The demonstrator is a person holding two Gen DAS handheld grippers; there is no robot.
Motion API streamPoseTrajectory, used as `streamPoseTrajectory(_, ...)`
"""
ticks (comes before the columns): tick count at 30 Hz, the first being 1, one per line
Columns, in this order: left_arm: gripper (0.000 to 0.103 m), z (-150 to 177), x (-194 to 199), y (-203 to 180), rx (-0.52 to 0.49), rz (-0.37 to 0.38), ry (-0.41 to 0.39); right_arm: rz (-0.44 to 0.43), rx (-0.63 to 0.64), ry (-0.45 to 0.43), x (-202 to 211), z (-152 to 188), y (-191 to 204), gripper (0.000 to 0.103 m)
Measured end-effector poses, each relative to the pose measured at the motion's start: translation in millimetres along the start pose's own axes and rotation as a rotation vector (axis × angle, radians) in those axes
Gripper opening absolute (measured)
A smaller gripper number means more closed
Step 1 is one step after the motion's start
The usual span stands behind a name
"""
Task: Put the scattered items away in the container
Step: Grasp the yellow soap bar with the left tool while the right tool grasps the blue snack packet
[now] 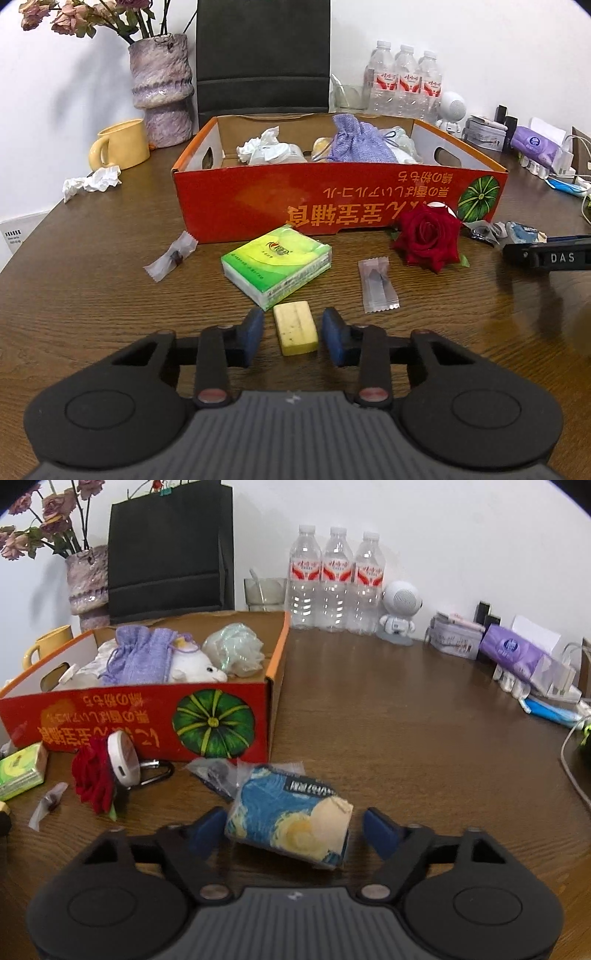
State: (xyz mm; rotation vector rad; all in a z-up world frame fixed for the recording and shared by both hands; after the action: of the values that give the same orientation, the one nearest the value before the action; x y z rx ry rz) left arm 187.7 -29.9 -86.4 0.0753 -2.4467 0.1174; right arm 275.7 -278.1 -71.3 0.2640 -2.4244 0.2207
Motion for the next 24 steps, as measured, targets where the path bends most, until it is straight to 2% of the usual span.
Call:
streamPoseTrajectory(2,0.034,0,0,0,-0.002,0.002,-0.004,-0.028,-0.019,-0.006,0,1,-1,0.067)
streamPoseTrajectory(8,0.032,1,1,-1,-0.006,0.006,-0.011,-0.038,-0.026,-0.034,4,2,-2,0.056)
streamPoseTrajectory(10,0.026,2,2,-1,-0.01,0.01,-0.013,-0.036,-0.021,-0.042,7,3,0,0.053)
streamPoseTrajectory(12,0.023,3,3,-2,-0.014,0.013,-0.016,-0.04,-0.019,-0.047,10,4,1,0.047)
streamPoseTrajectory(14,0.022,3,5,-2,-0.013,0.012,-0.019,-0.047,-0.019,-0.051,13,6,2,0.036)
streamPoseTrajectory(19,0.022,7,12,0,-0.009,0.016,-0.027,-0.068,-0.007,-0.067,23,9,7,0.021)
streamPoseTrajectory(20,0.022,8,14,1,-0.007,0.017,-0.028,-0.069,-0.002,-0.074,25,10,8,0.007)
streamPoseTrajectory(24,0.022,7,23,5,0.007,0.022,-0.042,-0.068,0.004,-0.113,39,10,10,0.007)
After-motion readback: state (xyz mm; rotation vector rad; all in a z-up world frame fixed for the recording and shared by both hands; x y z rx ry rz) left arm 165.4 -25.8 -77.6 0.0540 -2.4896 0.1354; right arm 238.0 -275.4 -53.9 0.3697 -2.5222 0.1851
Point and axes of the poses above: each gripper's, at about its wrist camera, not at the fingertips, and x roughly against the way its jaws point, y to its left, z to its underside, the point moved 7 cm from there along -x, roughly the way its jaws point, and after that the axes turned 6 degrees about x, right-handed, at the moved point
